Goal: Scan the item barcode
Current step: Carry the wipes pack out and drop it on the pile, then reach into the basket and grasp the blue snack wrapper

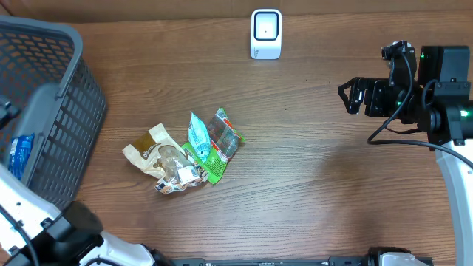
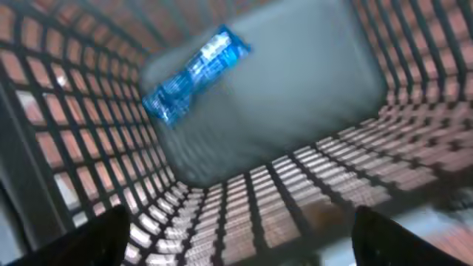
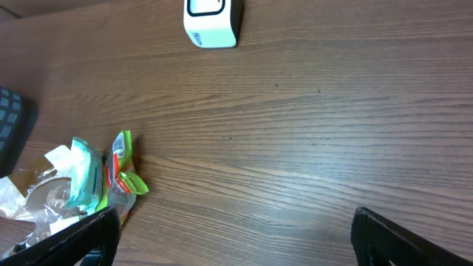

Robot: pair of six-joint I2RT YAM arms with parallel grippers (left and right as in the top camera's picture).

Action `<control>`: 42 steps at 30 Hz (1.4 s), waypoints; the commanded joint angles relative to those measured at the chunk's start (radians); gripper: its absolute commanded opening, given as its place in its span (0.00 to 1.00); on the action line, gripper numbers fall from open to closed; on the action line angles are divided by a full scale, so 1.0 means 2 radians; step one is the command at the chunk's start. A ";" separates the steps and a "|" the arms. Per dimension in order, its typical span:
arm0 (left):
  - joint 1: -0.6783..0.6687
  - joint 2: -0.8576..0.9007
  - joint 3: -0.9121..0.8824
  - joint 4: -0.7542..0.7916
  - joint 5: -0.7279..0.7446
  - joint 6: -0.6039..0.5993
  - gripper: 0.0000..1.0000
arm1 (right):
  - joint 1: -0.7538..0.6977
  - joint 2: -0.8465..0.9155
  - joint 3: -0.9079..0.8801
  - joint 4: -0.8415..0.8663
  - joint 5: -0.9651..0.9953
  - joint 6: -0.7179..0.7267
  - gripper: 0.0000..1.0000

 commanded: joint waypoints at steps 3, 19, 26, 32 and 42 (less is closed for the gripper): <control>0.042 -0.001 -0.122 0.133 0.005 0.053 0.75 | 0.000 -0.002 0.012 0.010 -0.001 -0.001 1.00; 0.040 0.003 -0.472 0.588 -0.018 0.109 0.86 | 0.000 -0.002 0.012 0.018 -0.001 0.000 1.00; 0.054 0.034 -0.498 0.610 -0.010 0.116 0.83 | 0.000 -0.002 0.012 0.015 -0.001 0.000 1.00; 0.071 0.082 -0.496 0.596 0.002 0.110 0.82 | 0.000 -0.002 0.012 0.014 -0.001 0.000 1.00; 0.076 0.090 -0.496 0.599 0.009 0.107 0.40 | 0.000 -0.002 0.012 0.015 -0.001 0.000 1.00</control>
